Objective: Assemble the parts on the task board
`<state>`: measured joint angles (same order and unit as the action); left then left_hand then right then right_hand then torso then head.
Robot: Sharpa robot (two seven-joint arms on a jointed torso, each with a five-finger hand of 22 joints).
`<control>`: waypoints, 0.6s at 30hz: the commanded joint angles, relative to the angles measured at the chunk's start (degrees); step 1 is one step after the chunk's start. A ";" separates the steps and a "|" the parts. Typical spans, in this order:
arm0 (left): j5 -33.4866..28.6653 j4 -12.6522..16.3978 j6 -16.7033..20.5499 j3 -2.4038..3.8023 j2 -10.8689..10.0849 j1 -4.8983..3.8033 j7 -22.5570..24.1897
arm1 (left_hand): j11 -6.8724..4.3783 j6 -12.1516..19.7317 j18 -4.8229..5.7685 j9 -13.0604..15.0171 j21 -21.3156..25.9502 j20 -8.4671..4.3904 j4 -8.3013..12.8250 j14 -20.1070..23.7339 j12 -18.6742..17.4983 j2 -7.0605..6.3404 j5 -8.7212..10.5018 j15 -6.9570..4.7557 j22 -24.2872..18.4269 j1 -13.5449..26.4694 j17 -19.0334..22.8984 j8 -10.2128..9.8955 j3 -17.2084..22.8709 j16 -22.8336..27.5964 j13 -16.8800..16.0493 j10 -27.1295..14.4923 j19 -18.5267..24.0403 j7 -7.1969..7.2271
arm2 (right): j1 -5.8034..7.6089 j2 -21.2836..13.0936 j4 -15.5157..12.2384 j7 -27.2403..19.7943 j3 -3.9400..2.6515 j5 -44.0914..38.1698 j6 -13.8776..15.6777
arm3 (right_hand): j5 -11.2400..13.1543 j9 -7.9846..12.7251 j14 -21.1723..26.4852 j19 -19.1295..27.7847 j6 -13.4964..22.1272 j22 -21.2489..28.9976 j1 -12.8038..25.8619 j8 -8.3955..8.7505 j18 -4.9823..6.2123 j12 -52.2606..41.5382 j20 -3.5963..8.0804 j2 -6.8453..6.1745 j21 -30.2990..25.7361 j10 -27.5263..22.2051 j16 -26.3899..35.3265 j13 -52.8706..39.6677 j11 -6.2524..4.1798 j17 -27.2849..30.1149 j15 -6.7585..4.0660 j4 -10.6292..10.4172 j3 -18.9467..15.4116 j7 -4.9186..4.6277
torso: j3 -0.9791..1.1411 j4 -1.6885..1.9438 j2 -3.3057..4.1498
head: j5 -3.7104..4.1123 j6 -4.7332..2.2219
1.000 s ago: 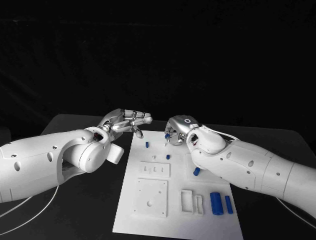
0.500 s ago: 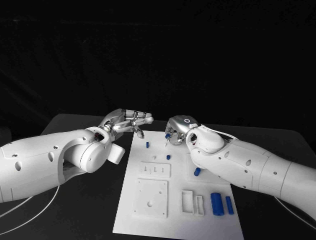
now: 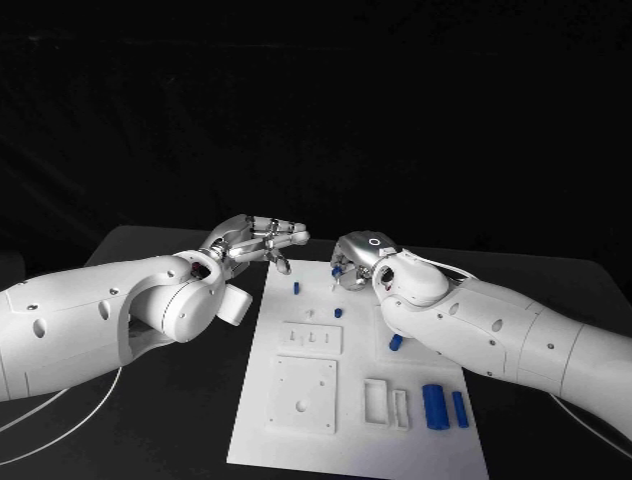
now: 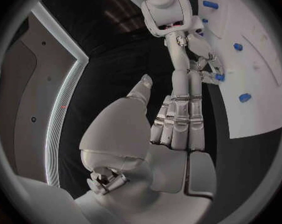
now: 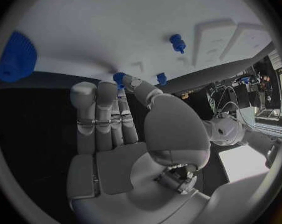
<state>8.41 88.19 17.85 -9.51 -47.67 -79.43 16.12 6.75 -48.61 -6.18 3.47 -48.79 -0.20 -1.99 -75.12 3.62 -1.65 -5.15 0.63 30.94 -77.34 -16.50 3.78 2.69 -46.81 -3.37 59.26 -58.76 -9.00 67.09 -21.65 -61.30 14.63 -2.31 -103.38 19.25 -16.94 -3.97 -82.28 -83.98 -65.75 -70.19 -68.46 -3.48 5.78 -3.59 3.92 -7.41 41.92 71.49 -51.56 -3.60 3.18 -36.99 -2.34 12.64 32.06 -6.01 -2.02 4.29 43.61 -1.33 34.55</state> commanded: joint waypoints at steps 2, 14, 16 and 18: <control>0.19 0.04 -0.24 0.06 0.04 -0.19 0.30 | 0.00 0.26 -0.33 -0.09 0.29 -0.08 -0.21 -0.21 -0.13 -0.57 0.11 0.02 -0.05 -0.14 0.07 -0.05 0.02 0.18 -0.07 -0.24 0.04 0.06 | -0.18 -0.05 -0.20 -1.24 0.15 1.01 -0.89 | 0.79 0.22 0.07 -2.23 3.67 2.17 1.42 -0.13 1.99 0.13 -1.09 -2.28 -4.33 -4.91 1.25 0.08 1.17 1.04 1.01 -1.09 -1.94 0.68 | -0.02 -0.12 -0.05 | -0.06 -0.03; 0.83 -0.50 0.06 0.06 -0.46 -0.26 0.27 | 0.13 -0.69 0.52 -0.04 4.44 0.98 0.14 3.28 -0.19 -0.09 -0.34 0.98 -2.48 -0.11 2.20 0.03 -0.41 4.92 -0.01 1.17 3.24 -0.08 | -0.16 -4.83 -5.84 -1.61 0.02 2.38 2.59 | 1.66 0.24 0.31 -2.54 5.51 6.27 -1.88 -0.10 3.14 0.18 -1.92 -3.26 -10.54 -6.61 2.04 0.04 1.61 3.81 1.50 -2.11 -10.75 1.65 | 0.20 -0.43 -0.12 | -0.27 -0.52; 0.80 -0.62 -0.17 0.05 -0.57 -0.27 0.27 | 0.51 -0.53 1.22 -0.05 8.78 2.15 -0.02 7.33 -0.11 -0.37 -0.13 2.27 -5.04 -0.06 4.57 0.04 -0.28 10.63 -0.02 0.32 5.97 -0.10 | -0.15 -6.11 -7.22 -1.65 -0.21 2.91 2.94 | 1.69 0.26 0.41 -2.49 5.80 6.17 -1.56 -0.09 2.88 -0.06 -1.91 -3.43 -10.31 -6.35 2.04 0.10 1.51 3.90 1.54 -2.31 -11.06 1.63 | 0.30 -0.61 -0.19 | -0.31 -0.56; 0.72 -0.75 -0.51 0.05 -0.69 -0.29 0.27 | 0.89 -0.46 1.68 -0.07 13.48 3.02 -0.22 8.47 -0.12 -0.62 -0.01 3.05 -8.28 -0.05 6.77 0.04 -0.07 16.53 -0.06 0.26 6.23 -0.08 | -0.14 -7.84 -9.06 -1.82 -0.72 3.59 3.31 | 1.36 0.25 0.48 -2.46 5.93 6.09 -1.23 -0.10 2.72 -0.09 -1.78 -3.53 -10.22 -6.28 1.93 0.08 1.43 4.05 1.44 -3.08 -12.53 1.56 | 0.41 -0.86 -0.28 | -0.32 -0.70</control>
<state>8.84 87.43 17.91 -9.51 -48.38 -79.57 16.03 7.55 -49.02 -5.10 3.47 -36.13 2.69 -1.92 -66.86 3.62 -1.65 -5.38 3.59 23.22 -77.34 -10.12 3.78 2.61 -31.34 -3.37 59.63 -52.44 -9.01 66.91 -28.98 -69.61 13.58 -2.92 -101.14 20.85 -15.24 -3.80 -81.95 -84.03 -60.39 -64.02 -69.99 -3.66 8.73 -3.61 2.22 -10.41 31.48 64.94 -49.58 -3.55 4.71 -32.96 -0.98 9.66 19.66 -4.47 -1.75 3.76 43.44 -1.63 33.98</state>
